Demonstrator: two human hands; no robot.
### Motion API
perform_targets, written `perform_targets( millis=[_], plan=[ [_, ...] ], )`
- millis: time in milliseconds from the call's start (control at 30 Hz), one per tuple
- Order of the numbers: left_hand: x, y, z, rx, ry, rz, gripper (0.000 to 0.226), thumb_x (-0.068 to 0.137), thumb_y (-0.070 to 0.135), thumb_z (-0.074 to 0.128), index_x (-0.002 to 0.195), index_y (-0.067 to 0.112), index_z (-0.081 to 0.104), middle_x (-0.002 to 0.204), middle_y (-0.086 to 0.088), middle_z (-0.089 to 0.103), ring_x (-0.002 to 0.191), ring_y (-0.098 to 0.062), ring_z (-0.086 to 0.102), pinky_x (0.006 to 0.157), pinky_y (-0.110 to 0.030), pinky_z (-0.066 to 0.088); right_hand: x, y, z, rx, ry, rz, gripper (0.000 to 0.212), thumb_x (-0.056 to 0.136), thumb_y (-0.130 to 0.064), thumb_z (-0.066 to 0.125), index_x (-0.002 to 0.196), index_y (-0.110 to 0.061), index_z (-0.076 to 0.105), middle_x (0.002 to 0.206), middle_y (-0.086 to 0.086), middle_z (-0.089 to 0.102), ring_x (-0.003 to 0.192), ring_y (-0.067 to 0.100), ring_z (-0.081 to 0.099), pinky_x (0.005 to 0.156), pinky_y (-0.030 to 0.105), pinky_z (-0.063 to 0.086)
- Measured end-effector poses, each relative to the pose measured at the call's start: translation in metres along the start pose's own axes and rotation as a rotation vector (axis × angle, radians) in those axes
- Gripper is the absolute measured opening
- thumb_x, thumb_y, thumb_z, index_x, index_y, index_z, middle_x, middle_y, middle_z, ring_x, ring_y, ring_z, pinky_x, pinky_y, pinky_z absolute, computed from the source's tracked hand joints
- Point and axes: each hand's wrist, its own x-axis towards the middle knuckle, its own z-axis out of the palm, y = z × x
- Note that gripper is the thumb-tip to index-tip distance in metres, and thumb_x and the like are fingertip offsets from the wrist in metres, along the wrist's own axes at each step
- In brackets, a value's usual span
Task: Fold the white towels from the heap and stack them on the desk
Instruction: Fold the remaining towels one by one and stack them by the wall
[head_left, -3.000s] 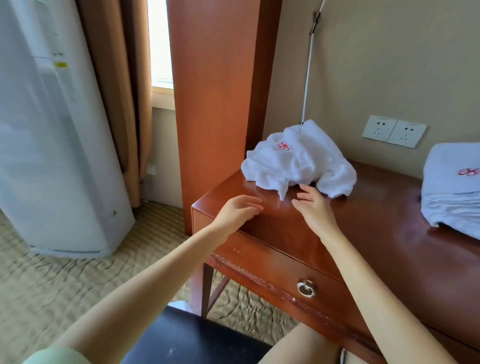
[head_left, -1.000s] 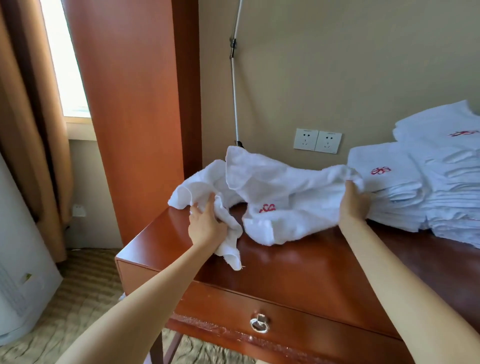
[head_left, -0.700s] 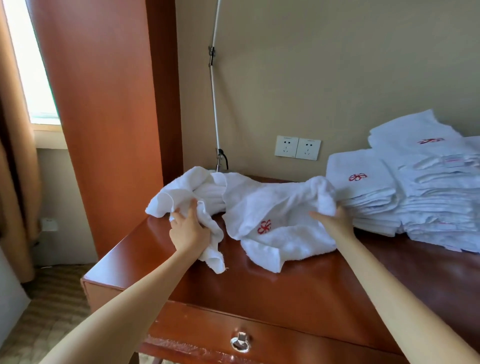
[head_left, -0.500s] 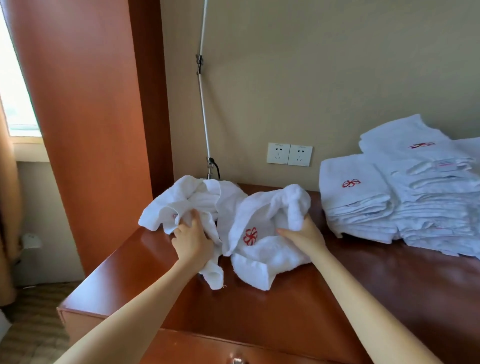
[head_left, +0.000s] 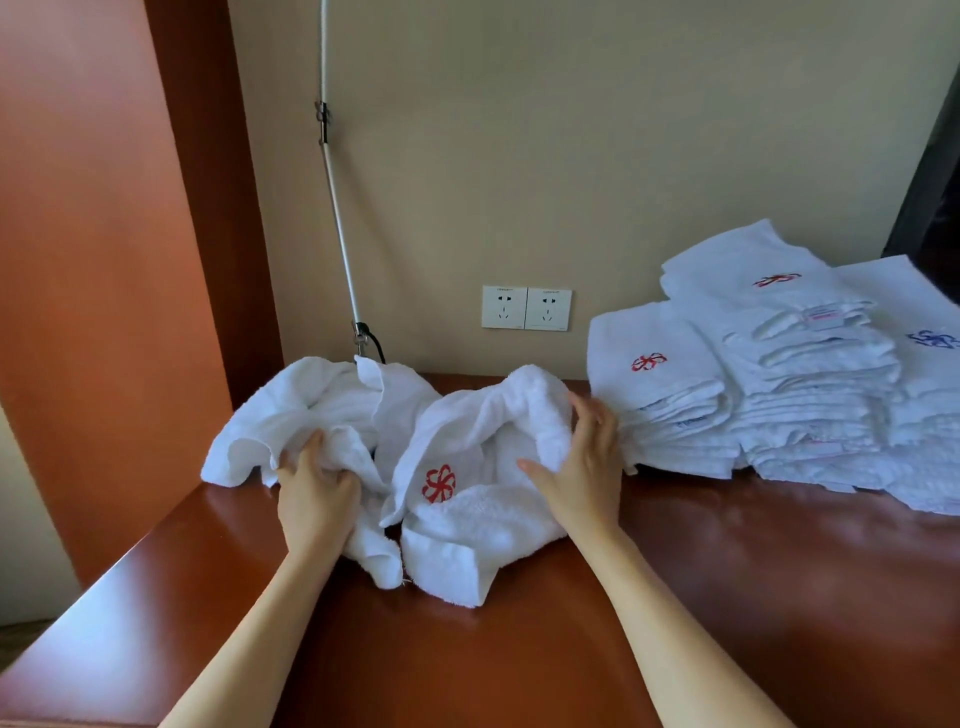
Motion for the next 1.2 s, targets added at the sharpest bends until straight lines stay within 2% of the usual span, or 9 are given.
perform_targets(
  millis=[167,233,300,433,567,700,867,1033,1200],
  plan=[
    [-0.013,0.007,-0.005,0.086,0.014,-0.064,0.054,0.080,0.025,0.053,0.133,0.026,0.043,0.154,-0.019,0.017,0.138,-0.041,0.024,0.108,-0.055,0.028,-0.001,-0.017,-0.001,-0.261,-0.165,-0.411,0.119,0.064,-0.029,0.084,0.153,-0.021,0.006,0.156,0.007,0.027,0.148,0.026,0.014,0.120,0.050,0.009],
    [-0.025,0.013,-0.007,0.150,0.049,-0.101,0.063,0.082,0.019,0.057,0.141,0.024,0.034,0.157,-0.020,-0.012,0.146,-0.033,-0.013,0.116,-0.056,-0.002,-0.003,-0.019,0.003,-0.234,-0.327,-0.394,0.111,0.078,-0.030,0.074,0.154,-0.023,-0.007,0.144,0.000,0.046,0.145,0.016,0.024,0.120,0.043,-0.009],
    [-0.037,0.022,-0.011,0.132,0.164,-0.015,0.068,0.080,0.010,0.060,0.142,0.021,0.035,0.157,-0.019,-0.019,0.145,-0.031,-0.022,0.114,-0.054,-0.010,-0.003,-0.017,0.006,-0.217,-0.415,-0.323,0.097,0.087,-0.039,0.063,0.154,-0.026,-0.006,0.111,-0.007,0.062,0.124,0.012,0.047,0.119,0.041,-0.009],
    [-0.051,0.029,-0.013,0.086,0.288,0.316,0.055,0.075,0.006,0.060,0.128,0.018,0.052,0.157,-0.015,0.007,0.147,-0.030,-0.003,0.114,-0.052,0.001,-0.002,-0.011,0.008,-0.296,-0.465,-0.275,0.067,0.090,-0.060,0.045,0.149,-0.036,0.024,0.107,-0.009,0.067,0.116,0.018,0.054,0.116,0.038,0.011],
    [-0.056,0.029,-0.005,0.001,-0.042,0.613,0.037,0.085,0.035,0.046,0.117,0.023,0.060,0.136,-0.002,0.043,0.128,-0.023,0.040,0.101,-0.051,0.038,-0.005,-0.007,0.008,-0.275,-0.397,-0.171,0.056,0.080,-0.065,0.056,0.125,-0.033,0.050,0.117,-0.003,0.056,0.114,0.019,0.051,0.096,0.038,0.032],
    [-0.060,0.026,0.002,0.116,-0.291,0.751,0.041,0.088,0.047,0.039,0.116,0.032,0.065,0.140,0.011,0.043,0.129,-0.016,0.042,0.102,-0.035,0.037,-0.005,-0.006,0.007,-0.239,-0.128,-0.142,0.069,0.051,-0.049,0.087,0.110,-0.023,0.063,0.115,0.008,0.050,0.106,0.029,0.053,0.090,0.049,0.046],
    [-0.065,0.026,0.005,0.258,-0.487,0.601,0.062,0.076,0.071,0.024,0.120,0.048,0.060,0.159,0.012,-0.007,0.147,-0.017,-0.015,0.118,-0.034,0.004,-0.002,0.002,-0.016,-0.113,-0.153,0.233,0.098,0.061,-0.054,0.082,0.142,-0.021,0.038,0.134,0.012,0.039,0.121,0.032,0.044,0.091,0.043,0.046],
    [-0.068,0.044,0.002,0.284,-0.549,0.418,0.052,0.073,0.069,0.037,0.114,0.049,0.064,0.160,0.007,0.011,0.139,-0.019,0.033,0.114,-0.036,0.028,-0.012,0.008,-0.031,-0.154,-0.531,0.499,0.104,0.069,-0.075,0.063,0.147,-0.018,0.022,0.145,0.007,0.040,0.133,0.027,0.036,0.104,0.039,0.032],
    [-0.071,0.048,0.009,0.091,-0.463,0.353,0.051,0.068,0.037,0.047,0.118,0.031,0.053,0.133,0.008,0.042,0.109,-0.022,0.054,0.080,-0.032,0.047,-0.018,0.002,-0.044,0.160,-0.514,0.418,0.083,0.080,-0.033,0.074,0.149,-0.024,0.029,0.139,0.000,0.047,0.124,0.018,0.048,0.085,0.023,0.038]
  ],
)
